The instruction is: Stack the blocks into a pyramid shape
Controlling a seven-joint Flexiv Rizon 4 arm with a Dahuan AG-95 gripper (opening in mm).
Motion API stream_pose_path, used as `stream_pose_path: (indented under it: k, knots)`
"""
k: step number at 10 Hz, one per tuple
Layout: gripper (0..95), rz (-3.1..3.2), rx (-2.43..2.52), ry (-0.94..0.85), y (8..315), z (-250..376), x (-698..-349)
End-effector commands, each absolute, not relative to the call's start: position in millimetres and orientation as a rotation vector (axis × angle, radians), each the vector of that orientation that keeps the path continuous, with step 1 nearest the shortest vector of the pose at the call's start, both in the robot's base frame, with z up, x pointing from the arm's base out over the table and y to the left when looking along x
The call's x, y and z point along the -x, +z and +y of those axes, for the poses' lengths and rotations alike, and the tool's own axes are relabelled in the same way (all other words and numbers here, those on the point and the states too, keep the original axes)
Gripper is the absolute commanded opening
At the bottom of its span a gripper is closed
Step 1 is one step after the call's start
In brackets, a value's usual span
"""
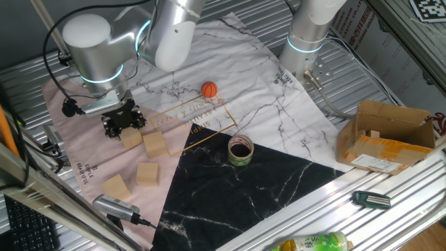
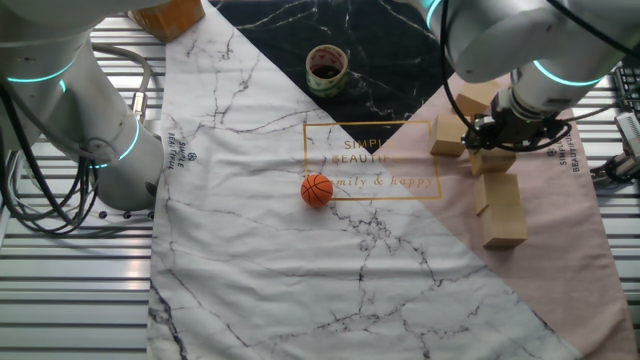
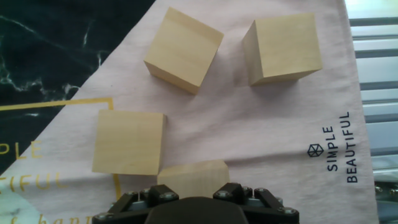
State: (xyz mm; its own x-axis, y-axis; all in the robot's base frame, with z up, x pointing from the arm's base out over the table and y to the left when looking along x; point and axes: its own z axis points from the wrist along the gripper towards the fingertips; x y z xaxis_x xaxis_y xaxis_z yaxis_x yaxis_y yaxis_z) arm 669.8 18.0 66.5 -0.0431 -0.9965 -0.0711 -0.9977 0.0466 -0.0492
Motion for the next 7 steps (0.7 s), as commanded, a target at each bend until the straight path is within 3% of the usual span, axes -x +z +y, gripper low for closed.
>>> stream_pose_path:
  k: [1,7]
  knots:
    - [0.0,2.208,2.111,0.023,65.7,17.8,-670.0]
    - [0.0,2.199,2.115,0.028,60.2,14.2,-671.1]
